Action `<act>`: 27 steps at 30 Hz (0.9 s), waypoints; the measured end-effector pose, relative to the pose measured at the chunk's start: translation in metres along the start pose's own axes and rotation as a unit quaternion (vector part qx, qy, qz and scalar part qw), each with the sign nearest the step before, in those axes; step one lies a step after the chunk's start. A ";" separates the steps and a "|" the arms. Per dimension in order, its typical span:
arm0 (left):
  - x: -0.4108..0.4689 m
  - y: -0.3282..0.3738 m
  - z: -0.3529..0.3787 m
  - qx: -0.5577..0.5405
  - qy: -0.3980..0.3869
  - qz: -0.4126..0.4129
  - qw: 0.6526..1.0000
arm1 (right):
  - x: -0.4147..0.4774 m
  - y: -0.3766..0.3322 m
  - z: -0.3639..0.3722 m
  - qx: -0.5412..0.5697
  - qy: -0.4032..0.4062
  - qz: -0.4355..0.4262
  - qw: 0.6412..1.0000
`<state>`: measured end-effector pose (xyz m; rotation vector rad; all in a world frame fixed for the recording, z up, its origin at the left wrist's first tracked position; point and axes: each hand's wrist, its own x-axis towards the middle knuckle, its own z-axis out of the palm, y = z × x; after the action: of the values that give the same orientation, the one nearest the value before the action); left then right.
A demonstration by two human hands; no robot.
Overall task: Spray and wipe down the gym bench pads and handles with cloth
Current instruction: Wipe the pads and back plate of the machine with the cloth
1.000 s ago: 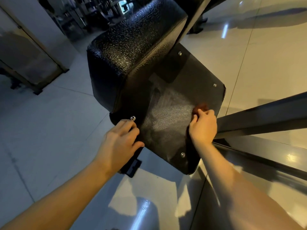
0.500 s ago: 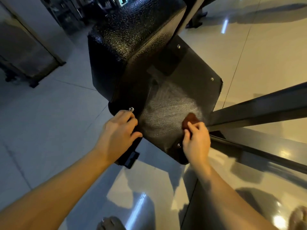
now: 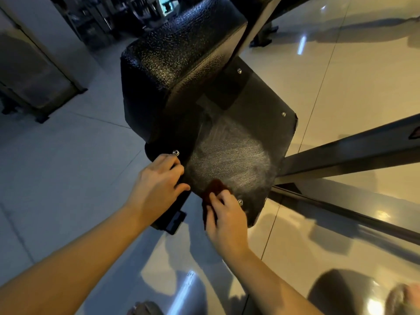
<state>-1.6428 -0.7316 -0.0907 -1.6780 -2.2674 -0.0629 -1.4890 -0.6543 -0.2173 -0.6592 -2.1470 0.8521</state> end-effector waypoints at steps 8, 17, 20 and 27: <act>-0.003 -0.002 0.004 0.007 -0.003 -0.001 1.000 | 0.045 0.045 -0.025 0.063 0.049 0.167 0.983; -0.002 -0.004 0.003 0.011 0.007 0.006 1.000 | 0.111 0.042 -0.073 0.622 -0.016 0.491 0.610; -0.002 -0.003 0.002 0.011 0.012 0.010 1.000 | 0.119 0.037 -0.080 0.605 -0.043 0.434 0.666; -0.003 -0.004 0.002 0.017 0.004 0.009 1.000 | 0.125 0.050 -0.070 0.376 -0.050 0.370 0.848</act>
<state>-1.6466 -0.7349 -0.0927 -1.6773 -2.2345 -0.0275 -1.5017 -0.5127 -0.1632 -1.0205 -1.3852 2.0275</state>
